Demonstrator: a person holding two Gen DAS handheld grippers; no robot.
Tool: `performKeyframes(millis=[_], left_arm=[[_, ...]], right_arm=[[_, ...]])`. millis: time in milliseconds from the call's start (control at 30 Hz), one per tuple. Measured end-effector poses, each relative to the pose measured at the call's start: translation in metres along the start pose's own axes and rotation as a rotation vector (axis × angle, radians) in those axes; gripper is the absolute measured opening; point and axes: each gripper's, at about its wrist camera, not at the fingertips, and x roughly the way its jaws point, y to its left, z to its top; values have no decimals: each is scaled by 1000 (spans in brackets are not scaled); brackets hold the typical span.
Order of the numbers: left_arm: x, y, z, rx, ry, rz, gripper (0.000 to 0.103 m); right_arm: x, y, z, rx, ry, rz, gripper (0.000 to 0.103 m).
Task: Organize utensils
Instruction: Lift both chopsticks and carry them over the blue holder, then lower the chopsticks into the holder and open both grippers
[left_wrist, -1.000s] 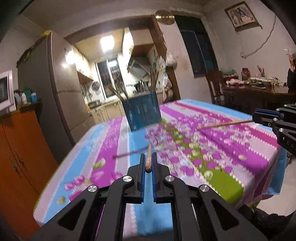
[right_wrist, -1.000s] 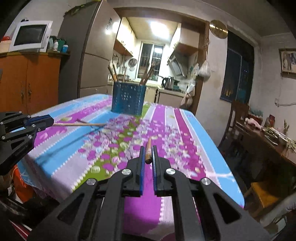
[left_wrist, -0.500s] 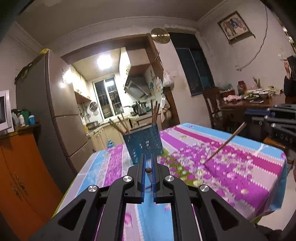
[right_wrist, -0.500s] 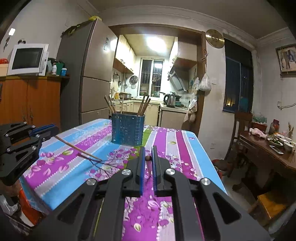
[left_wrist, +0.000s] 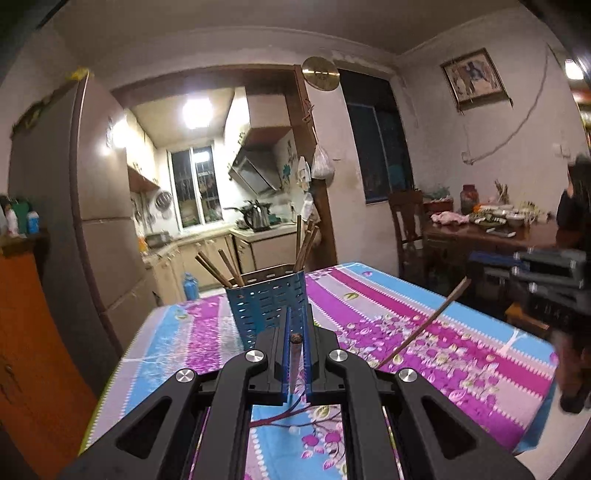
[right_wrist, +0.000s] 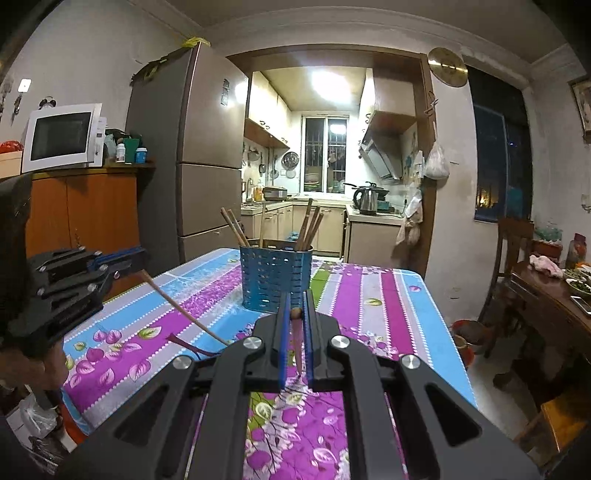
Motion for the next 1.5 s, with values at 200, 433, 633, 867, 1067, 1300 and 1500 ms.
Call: performKeyframes(millis=[200,433,633,867,1067,1300,1500], left_arm=[[35,35,30,-101,69,-83,7],[60,59,66,-138,133,-143,7],[64,62,101,-85,139,-152,7],[62,53,120,-59,126,-169,7],[67,50,149,-45,107,-182,7],[77,57,203,-37,23,-144,7],[103,74,247,-57,-69,-77,7]], right_arm=[[23,-8,19,15,35,57,5],[52,-20,56,16,76,107,5],[66,-14,88,-18,96,130,5],[74,-6,120,-32,126,161,5],[82,-4,150,-42,138,167,5],[84,3,210,-49,48,153,5],[118,-8,245,-8,-7,114,5]])
